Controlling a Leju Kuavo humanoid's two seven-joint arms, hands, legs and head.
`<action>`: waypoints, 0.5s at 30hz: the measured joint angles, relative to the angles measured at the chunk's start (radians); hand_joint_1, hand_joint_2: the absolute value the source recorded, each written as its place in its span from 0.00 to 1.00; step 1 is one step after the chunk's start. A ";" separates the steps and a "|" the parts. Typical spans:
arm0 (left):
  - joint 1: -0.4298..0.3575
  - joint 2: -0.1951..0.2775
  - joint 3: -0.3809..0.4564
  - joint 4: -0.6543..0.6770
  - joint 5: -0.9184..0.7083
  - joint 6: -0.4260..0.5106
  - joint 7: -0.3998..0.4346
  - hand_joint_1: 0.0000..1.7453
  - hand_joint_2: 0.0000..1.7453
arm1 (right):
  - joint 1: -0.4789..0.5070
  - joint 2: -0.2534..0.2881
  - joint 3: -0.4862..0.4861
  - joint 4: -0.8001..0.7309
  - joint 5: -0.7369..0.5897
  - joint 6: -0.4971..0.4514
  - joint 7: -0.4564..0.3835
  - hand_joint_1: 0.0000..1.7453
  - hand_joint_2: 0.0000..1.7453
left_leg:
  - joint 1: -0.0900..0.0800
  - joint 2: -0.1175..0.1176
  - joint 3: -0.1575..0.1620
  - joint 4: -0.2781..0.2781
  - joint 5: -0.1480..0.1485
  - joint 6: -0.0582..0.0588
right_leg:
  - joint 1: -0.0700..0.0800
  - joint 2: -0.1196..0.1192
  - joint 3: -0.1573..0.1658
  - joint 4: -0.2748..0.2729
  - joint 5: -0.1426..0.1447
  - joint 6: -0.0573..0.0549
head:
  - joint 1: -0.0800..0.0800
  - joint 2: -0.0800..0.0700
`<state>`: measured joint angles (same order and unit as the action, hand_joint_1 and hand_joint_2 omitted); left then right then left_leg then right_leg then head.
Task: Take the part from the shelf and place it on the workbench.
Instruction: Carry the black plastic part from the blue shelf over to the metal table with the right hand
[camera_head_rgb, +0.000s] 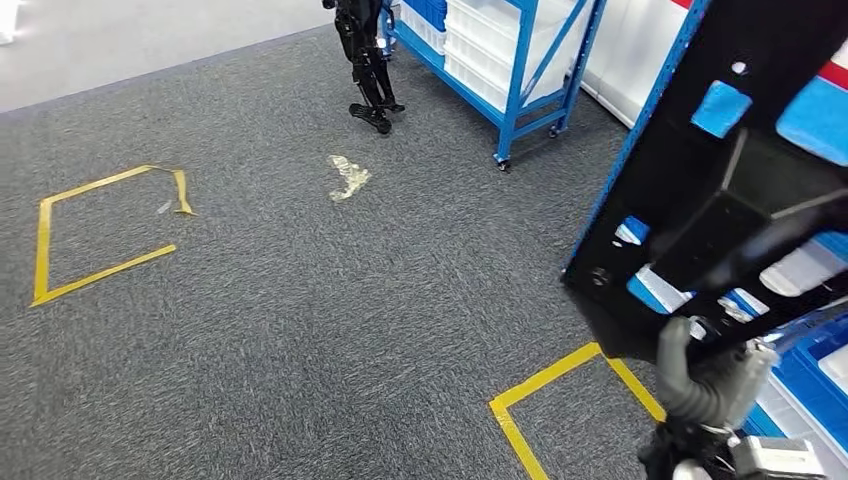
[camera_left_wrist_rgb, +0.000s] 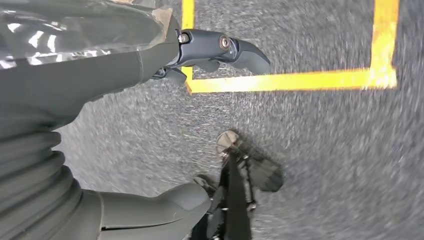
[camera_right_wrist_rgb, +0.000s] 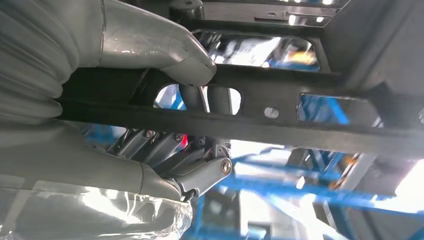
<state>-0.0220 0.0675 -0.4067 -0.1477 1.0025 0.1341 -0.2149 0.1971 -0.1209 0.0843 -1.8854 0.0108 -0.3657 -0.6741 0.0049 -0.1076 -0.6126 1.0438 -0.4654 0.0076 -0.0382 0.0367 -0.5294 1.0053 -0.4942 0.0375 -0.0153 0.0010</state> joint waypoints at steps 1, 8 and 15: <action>-0.004 0.000 0.008 0.000 0.012 0.009 -0.006 0.00 1.00 | -0.016 0.011 0.028 0.006 0.019 -0.010 0.000 1.00 1.00 | 0.000 0.038 -0.023 0.047 -0.026 -0.003 | 0.000 -0.015 0.002 -0.002 0.000 -0.009 | -0.001 0.000; -0.013 -0.006 0.061 -0.002 0.067 0.046 0.026 0.00 1.00 | -0.078 0.063 0.186 0.026 0.091 -0.016 0.019 1.00 1.00 | 0.015 0.141 -0.055 0.098 -0.014 -0.017 | 0.019 -0.121 0.014 -0.001 -0.015 -0.023 | -0.001 0.000; -0.012 -0.010 0.091 -0.003 0.080 0.041 0.028 0.00 1.00 | -0.102 0.075 0.224 0.032 0.095 -0.003 0.029 1.00 1.00 | 0.000 0.135 0.010 -0.036 0.030 0.025 | 0.025 -0.139 0.018 0.020 -0.046 0.010 | 0.003 0.000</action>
<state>-0.0338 0.0575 -0.3156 -0.1507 1.0825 0.1754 -0.1870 0.0951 -0.0455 0.3088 -1.8538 0.1060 -0.3687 -0.6449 0.0044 0.0279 -0.6028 1.0077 -0.4355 0.0329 -0.0127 -0.1018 -0.5110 1.0252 -0.5400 0.0476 -0.0119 0.0010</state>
